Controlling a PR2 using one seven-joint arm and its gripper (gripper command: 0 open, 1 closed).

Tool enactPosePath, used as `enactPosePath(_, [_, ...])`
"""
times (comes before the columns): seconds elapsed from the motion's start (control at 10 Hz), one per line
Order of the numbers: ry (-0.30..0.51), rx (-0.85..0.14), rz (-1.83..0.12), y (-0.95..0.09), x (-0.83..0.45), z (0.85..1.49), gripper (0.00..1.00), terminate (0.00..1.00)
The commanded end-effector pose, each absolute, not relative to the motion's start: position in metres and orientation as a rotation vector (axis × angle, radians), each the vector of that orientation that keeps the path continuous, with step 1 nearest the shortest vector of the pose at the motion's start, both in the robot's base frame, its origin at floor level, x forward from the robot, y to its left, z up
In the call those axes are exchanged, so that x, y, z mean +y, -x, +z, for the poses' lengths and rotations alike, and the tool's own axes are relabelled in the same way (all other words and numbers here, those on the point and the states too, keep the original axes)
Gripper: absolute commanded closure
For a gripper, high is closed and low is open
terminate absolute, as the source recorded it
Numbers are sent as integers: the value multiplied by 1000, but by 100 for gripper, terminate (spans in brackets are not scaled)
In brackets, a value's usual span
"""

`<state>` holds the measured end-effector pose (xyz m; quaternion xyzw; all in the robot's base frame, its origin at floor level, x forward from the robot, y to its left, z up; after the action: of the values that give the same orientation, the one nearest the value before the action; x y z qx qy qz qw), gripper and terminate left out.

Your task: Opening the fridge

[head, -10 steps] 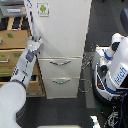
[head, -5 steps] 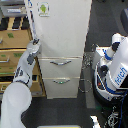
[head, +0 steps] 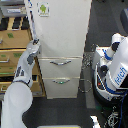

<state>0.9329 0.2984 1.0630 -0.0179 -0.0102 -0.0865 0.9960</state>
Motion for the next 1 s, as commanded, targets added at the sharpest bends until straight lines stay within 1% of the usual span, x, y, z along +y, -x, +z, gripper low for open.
enactPosePath(0.1, [128, -123, -520, -747, 257, 1121, 100, 0])
enactPosePath(0.2, [111, -184, -614, -654, 250, 1157, 100, 0])
enactPosePath(0.3, [95, -236, -667, -580, 245, 1182, 100, 0])
enactPosePath(0.4, [94, -280, -695, -514, 243, 1203, 100, 0])
enactPosePath(0.5, [106, -303, -724, -448, 237, 1223, 100, 0])
enactPosePath(0.6, [76, -342, -775, -371, 223, 1250, 100, 0])
enactPosePath(0.7, [81, -397, -809, -298, 206, 1290, 100, 0])
enactPosePath(0.8, [84, -424, -841, -253, 192, 1310, 100, 0])
enactPosePath(0.9, [200, -460, -957, -121, 159, 1371, 100, 0])
enactPosePath(1.0, [230, -485, -1086, -12, 134, 1399, 100, 0])
